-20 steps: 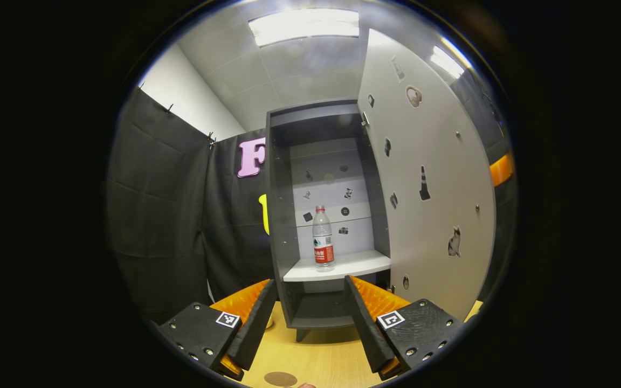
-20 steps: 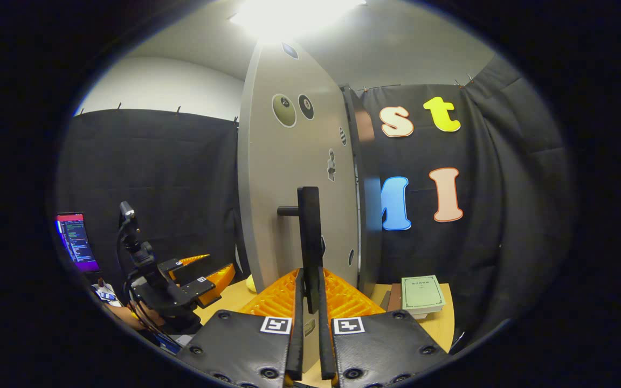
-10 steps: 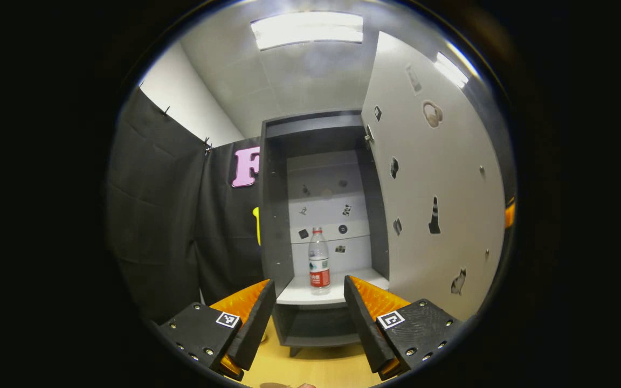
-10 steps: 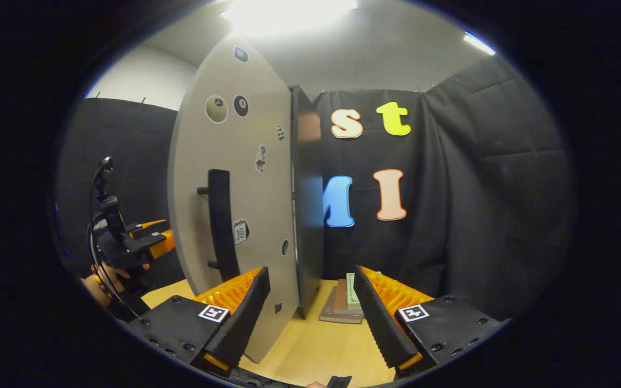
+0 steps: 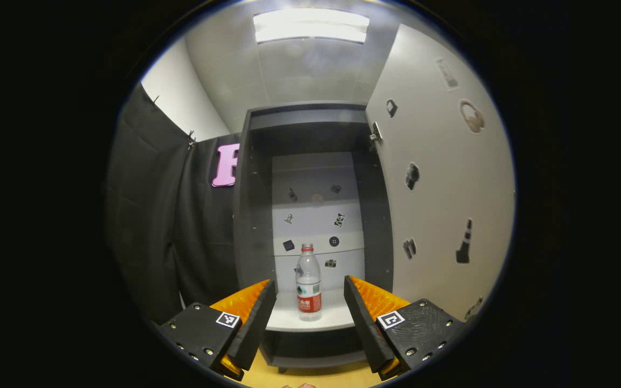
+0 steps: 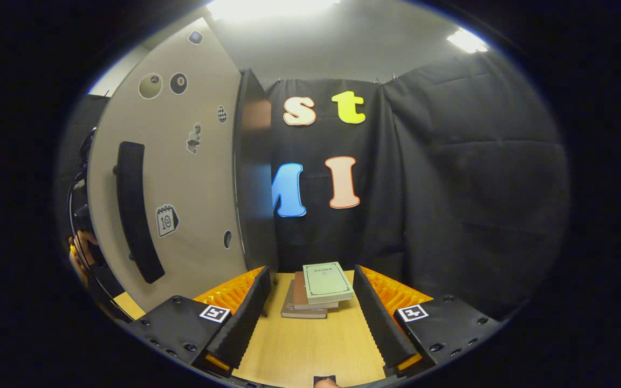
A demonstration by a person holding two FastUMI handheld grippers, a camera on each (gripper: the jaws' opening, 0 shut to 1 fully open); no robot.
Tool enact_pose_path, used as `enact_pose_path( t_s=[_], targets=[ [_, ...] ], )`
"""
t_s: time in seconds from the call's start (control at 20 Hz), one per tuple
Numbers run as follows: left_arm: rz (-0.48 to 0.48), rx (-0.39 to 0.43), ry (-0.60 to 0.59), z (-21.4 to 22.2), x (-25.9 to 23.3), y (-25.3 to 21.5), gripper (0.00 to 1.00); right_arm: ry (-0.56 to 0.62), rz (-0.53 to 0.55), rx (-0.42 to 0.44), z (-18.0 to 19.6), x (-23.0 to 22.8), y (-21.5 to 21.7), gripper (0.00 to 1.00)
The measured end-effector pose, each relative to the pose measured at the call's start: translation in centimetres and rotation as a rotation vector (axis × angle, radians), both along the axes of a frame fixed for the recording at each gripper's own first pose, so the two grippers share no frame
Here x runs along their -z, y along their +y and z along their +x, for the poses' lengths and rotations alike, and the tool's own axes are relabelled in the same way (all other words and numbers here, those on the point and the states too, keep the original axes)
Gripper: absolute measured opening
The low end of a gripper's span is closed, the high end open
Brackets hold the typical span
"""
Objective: Open the cabinet door with the right hand, grasp the bottle in the cabinet with the left hand and place it on the coaster, then close the cabinet door with the right hand.
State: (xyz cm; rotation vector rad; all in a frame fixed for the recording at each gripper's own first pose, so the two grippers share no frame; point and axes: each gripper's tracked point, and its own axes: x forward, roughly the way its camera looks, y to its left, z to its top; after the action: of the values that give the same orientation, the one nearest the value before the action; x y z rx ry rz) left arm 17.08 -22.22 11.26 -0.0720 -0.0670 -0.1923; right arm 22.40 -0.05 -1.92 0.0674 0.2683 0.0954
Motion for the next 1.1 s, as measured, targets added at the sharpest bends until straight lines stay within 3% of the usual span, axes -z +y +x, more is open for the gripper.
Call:
enact_pose_path(
  t_s=[0.05, 0.5, 1.0, 1.05, 1.1],
  targets=[
    [-0.008, 0.013, 0.003, 1.2, -0.1, -0.1, 0.74, 0.006, 0.005, 0.02, 0.3, 0.2, -0.2, 0.93],
    [-0.004, 0.078, 0.062, 12.1, 3.2, -1.4, 0.74, 0.049, -0.023, 0.17, 3.1, 2.6, -1.3, 0.97],
    [0.029, 0.106, 0.112, 19.0, 6.9, -2.2, 0.74, 0.119, -0.067, 0.238, 4.2, 5.2, -1.0, 0.97],
    [0.037, 0.108, 0.116, 19.4, 7.1, -2.4, 0.74, 0.121, -0.069, 0.241, 4.2, 5.2, -1.1, 0.93],
    [0.045, 0.109, 0.123, 19.6, 7.4, -2.5, 0.74, 0.122, -0.071, 0.245, 4.2, 5.2, -1.2, 0.97]
  ],
)
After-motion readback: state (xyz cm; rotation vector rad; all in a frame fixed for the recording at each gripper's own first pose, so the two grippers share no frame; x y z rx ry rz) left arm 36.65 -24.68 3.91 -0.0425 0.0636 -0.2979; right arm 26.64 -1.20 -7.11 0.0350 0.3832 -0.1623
